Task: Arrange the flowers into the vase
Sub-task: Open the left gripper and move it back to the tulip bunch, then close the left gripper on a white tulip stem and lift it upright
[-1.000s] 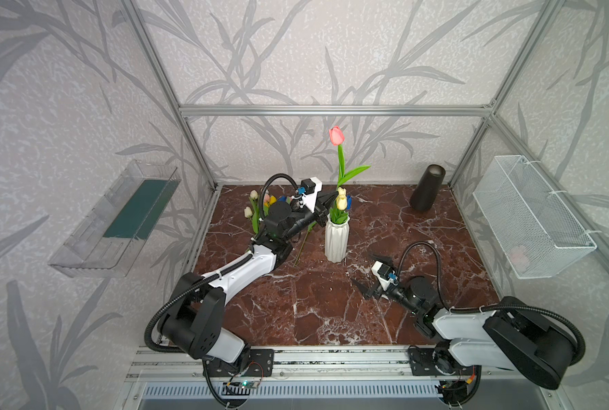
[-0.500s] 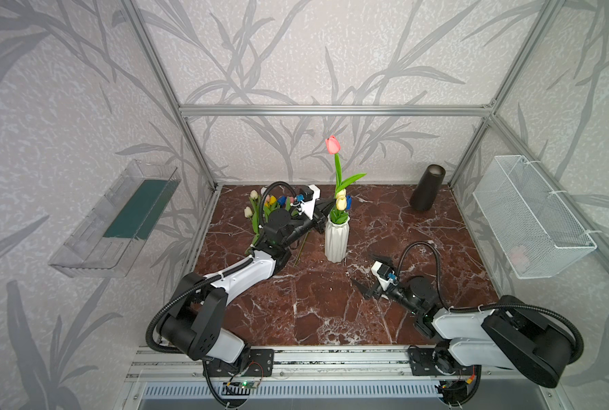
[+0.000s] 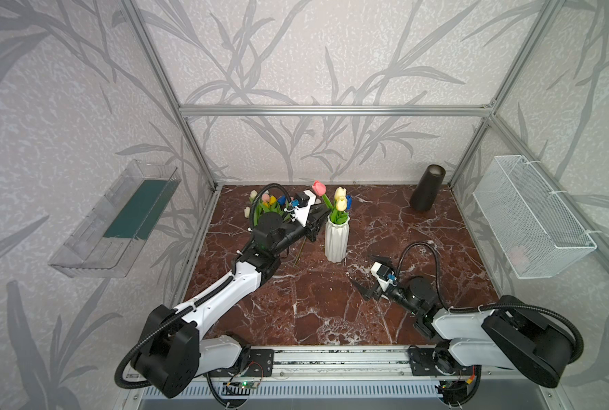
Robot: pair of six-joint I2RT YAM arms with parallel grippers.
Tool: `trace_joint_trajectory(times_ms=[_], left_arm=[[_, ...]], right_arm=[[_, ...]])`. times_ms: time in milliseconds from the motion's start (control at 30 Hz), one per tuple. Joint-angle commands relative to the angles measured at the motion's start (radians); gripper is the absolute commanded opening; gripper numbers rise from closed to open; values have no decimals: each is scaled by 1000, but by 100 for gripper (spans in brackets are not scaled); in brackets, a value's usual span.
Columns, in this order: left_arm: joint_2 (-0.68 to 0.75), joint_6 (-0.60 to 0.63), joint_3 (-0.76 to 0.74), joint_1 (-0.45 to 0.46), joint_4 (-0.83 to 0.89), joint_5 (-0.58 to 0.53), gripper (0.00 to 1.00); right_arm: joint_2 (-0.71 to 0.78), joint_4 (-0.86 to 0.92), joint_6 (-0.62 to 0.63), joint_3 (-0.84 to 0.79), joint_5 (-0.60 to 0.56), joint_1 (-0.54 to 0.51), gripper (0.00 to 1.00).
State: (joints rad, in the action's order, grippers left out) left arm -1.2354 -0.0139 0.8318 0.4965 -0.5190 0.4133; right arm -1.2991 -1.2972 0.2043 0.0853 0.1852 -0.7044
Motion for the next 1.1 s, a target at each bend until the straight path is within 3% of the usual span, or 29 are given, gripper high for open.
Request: trace_joint_trajectory(times_ms=[0,100,200,300,333,433,567,833,1067], left_arm=[[61,81,41,0,200,-56,32],[107,105,30,-7,307,-121,41],[145,95,-39,-34,324,-230,42],[149,43,-75,-83,364,-270,43],[129,1,-82,-106,367,-312,48],[24,-47,-54,-171,419,-263,54],[-158,-72,65,-174,555,-306,55],[-530,-17,404,-179,893,-224,58],[-737,-2,612,-169,1033,-186,58]], right_arm=[[14,-44,6,20,5,-7,99],[36,-34,7,12,-11,-7,99],[74,-5,9,5,-28,-7,99],[113,67,14,18,-35,-7,99],[123,94,12,26,-38,-7,99],[133,121,3,34,-36,-7,99],[128,87,-2,22,-38,-7,99],[145,50,6,-3,-61,-7,99],[156,66,7,-2,-65,-7,99]])
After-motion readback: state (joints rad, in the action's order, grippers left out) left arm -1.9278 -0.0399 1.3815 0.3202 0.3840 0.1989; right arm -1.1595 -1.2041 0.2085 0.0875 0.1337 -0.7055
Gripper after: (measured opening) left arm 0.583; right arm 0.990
